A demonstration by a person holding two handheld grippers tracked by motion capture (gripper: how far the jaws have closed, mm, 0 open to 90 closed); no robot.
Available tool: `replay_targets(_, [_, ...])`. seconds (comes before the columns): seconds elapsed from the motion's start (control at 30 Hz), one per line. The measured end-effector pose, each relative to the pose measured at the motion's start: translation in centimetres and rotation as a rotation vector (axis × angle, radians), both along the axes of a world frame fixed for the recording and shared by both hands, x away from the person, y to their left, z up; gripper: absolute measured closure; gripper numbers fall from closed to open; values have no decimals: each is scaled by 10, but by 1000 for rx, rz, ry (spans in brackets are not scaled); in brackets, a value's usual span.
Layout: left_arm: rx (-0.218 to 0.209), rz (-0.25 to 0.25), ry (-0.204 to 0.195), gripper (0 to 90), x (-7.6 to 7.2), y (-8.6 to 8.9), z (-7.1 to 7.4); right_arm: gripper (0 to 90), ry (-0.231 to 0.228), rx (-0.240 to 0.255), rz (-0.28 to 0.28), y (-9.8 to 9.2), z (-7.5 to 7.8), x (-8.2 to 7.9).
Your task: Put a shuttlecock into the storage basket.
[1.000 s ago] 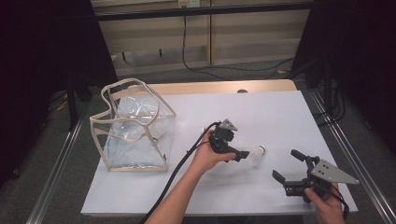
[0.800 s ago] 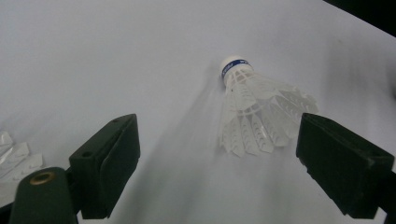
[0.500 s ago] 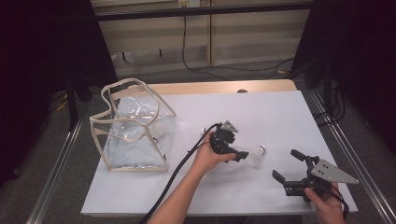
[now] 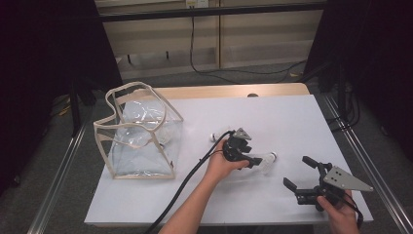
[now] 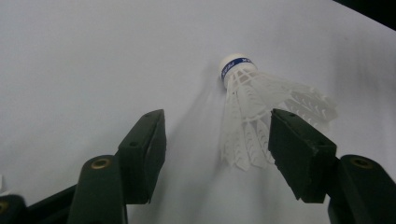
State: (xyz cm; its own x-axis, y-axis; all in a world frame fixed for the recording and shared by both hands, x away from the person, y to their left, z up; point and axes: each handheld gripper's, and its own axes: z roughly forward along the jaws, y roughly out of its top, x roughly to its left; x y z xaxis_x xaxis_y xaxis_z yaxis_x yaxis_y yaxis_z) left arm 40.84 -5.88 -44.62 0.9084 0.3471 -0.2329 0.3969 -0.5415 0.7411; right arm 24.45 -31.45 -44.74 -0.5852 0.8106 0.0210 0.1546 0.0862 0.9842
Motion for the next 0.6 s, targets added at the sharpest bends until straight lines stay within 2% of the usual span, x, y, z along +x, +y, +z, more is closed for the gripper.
replay_targets(0.3, [-10, 7, 11, 501, 1, -4, -2, 10, 6, 2, 5, 2, 0, 1])
replay_targets(0.6, [-19, -29, 10, 610, 0, -15, -5, 10, 4, 4, 5, 1, 0, 2])
